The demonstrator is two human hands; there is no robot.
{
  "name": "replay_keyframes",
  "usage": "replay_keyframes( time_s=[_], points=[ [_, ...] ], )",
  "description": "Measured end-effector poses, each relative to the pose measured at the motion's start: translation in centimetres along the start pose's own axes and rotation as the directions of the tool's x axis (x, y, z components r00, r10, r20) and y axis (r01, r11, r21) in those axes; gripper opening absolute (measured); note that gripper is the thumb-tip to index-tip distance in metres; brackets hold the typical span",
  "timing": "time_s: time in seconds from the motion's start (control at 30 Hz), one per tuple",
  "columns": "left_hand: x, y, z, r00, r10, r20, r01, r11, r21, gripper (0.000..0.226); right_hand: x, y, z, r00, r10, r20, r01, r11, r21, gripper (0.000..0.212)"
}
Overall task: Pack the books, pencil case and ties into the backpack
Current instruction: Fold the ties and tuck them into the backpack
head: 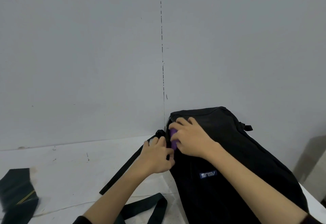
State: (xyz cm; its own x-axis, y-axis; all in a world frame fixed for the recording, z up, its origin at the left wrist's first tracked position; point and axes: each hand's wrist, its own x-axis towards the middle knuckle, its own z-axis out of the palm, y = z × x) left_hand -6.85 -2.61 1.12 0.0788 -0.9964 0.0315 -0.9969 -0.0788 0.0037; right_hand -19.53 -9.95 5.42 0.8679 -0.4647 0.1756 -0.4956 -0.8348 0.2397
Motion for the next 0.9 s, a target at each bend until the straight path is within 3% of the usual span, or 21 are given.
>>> replay_keyframes(
  time_s=[0.1, 0.17, 0.23, 0.33, 0.4, 0.5, 0.63, 0.77, 0.83, 0.9],
  points=[
    [-0.4, -0.8, 0.3, 0.998, -0.064, -0.005, 0.063, 0.996, -0.061, 0.017, 0.8, -0.1, 1.1, 0.978, 0.022, 0.207, -0.004, 0.996, -0.085, 0.030],
    [-0.5, -1.1, 0.5, 0.993, -0.095, 0.068, 0.108, 0.968, -0.228, 0.015, 1.0, 0.1, 1.3, 0.968, 0.045, 0.249, -0.035, 0.998, -0.043, 0.030],
    [-0.4, -1.0, 0.9, 0.991, -0.099, 0.095, 0.133, 0.865, -0.483, 0.012, 0.9, 0.2, 1.1, 0.974, 0.042, 0.222, -0.053, 0.997, 0.046, 0.032],
    [0.0, -0.9, 1.1, 0.985, -0.162, 0.053, 0.150, 0.670, -0.727, 0.014, 0.4, 0.4, 1.0, 0.989, 0.149, 0.000, -0.146, 0.970, 0.193, 0.042],
    [0.2, -0.8, 1.1, 0.986, -0.165, 0.017, 0.121, 0.651, -0.749, 0.027, 0.0, 0.8, 1.1, 0.948, 0.286, -0.140, -0.254, 0.944, 0.211, 0.045],
    [0.4, 0.0, 1.3, 0.995, -0.083, -0.056, 0.029, 0.773, -0.634, 0.048, -0.3, 0.8, 1.5, 0.873, 0.440, -0.210, -0.365, 0.876, 0.316, 0.039],
    [1.1, 0.6, 2.2, 0.991, -0.083, -0.105, 0.013, 0.839, -0.543, 0.046, -0.3, 0.0, 1.2, 0.857, 0.455, -0.241, -0.356, 0.862, 0.361, 0.028],
    [0.4, 0.3, 1.8, 0.995, -0.098, 0.005, 0.077, 0.751, -0.656, 0.043, -0.5, -0.6, -0.1, 0.878, 0.433, -0.204, -0.320, 0.848, 0.422, 0.023],
    [-1.2, -0.7, 1.4, 0.993, -0.105, 0.047, 0.106, 0.667, -0.738, 0.042, -0.7, -1.8, -0.4, 0.912, 0.346, -0.221, -0.260, 0.902, 0.344, 0.017],
    [-3.4, -2.5, 1.2, 0.989, -0.133, 0.068, 0.134, 0.593, -0.794, 0.038, -0.8, -4.1, -0.4, 0.937, 0.264, -0.227, -0.159, 0.905, 0.394, 0.013]
  ],
)
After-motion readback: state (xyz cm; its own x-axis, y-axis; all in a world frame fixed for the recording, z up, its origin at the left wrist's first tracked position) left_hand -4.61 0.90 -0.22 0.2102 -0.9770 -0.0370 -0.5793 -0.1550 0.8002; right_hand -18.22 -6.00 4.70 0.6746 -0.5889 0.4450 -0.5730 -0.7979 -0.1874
